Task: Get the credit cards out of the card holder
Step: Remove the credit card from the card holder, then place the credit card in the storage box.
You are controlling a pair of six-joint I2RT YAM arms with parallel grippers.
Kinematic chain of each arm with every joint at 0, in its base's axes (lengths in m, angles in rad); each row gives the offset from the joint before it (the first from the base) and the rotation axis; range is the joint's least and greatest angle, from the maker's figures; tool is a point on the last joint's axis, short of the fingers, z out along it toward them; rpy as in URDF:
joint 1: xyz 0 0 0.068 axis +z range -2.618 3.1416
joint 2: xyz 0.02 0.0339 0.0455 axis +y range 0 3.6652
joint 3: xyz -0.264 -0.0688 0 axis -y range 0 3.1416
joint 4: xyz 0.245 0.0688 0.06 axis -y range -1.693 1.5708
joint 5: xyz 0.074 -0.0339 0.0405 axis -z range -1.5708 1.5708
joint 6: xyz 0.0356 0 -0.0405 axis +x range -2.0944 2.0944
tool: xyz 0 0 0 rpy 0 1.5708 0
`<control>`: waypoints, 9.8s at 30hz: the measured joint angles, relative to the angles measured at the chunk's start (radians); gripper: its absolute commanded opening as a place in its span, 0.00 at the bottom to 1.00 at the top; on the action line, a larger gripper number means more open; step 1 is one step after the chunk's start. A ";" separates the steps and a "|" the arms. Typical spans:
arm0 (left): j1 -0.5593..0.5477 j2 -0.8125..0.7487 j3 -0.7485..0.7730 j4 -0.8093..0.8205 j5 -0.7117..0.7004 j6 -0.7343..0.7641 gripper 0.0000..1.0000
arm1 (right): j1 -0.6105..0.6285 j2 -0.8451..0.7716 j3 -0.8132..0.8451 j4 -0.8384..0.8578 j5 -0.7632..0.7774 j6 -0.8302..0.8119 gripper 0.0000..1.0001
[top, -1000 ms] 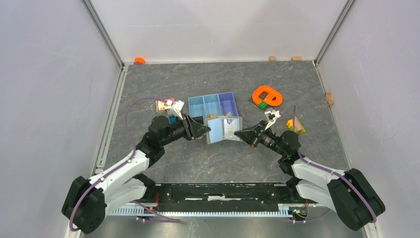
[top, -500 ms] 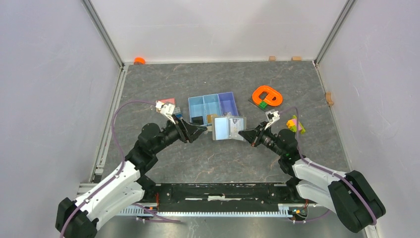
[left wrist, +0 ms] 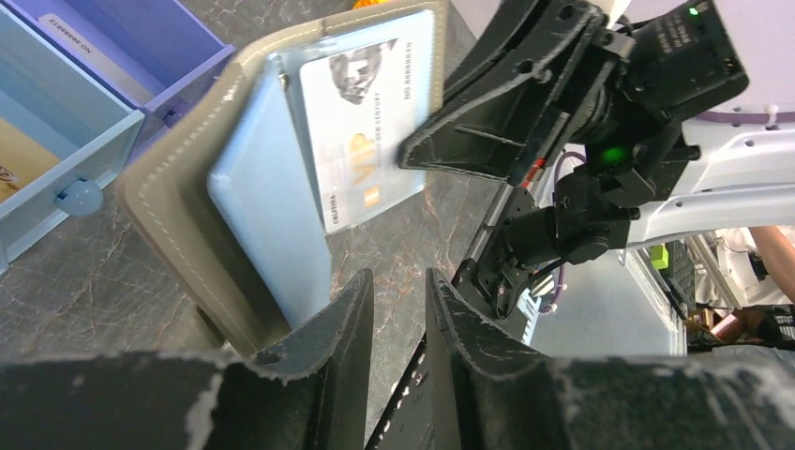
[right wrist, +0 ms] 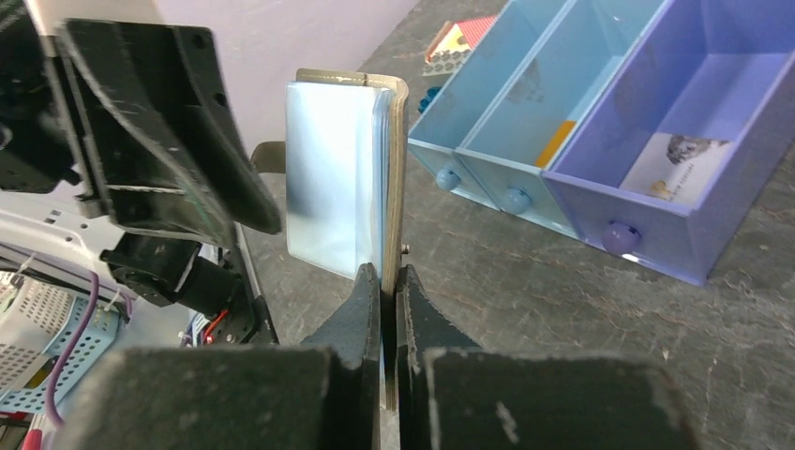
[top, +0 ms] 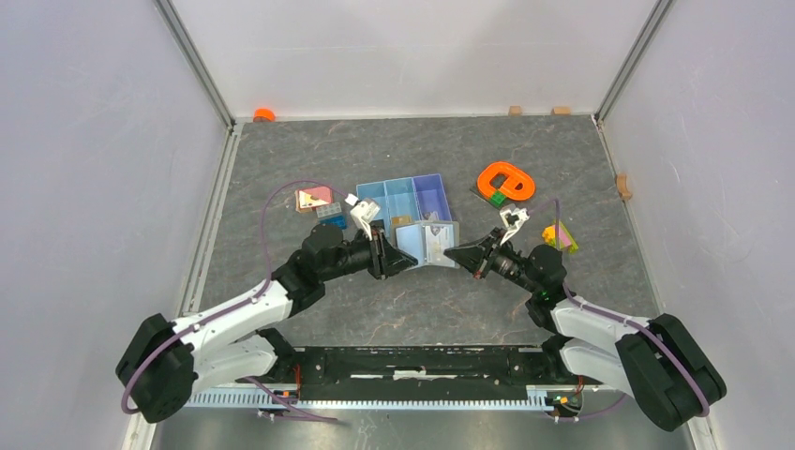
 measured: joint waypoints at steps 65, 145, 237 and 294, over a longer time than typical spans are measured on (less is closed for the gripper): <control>0.055 0.151 0.026 0.062 0.074 -0.012 0.23 | 0.100 0.216 0.031 0.234 -0.127 0.107 0.24; 0.111 0.216 -0.040 0.494 0.381 -0.238 0.02 | 0.061 0.112 0.087 0.137 -0.342 0.143 0.33; 0.203 0.178 -0.042 0.271 0.264 -0.214 0.02 | -0.122 0.194 -0.031 0.359 -0.290 0.351 0.00; 0.165 0.543 0.391 -0.089 -0.044 -0.176 0.02 | -0.419 -0.512 0.027 -0.652 0.237 -0.062 0.00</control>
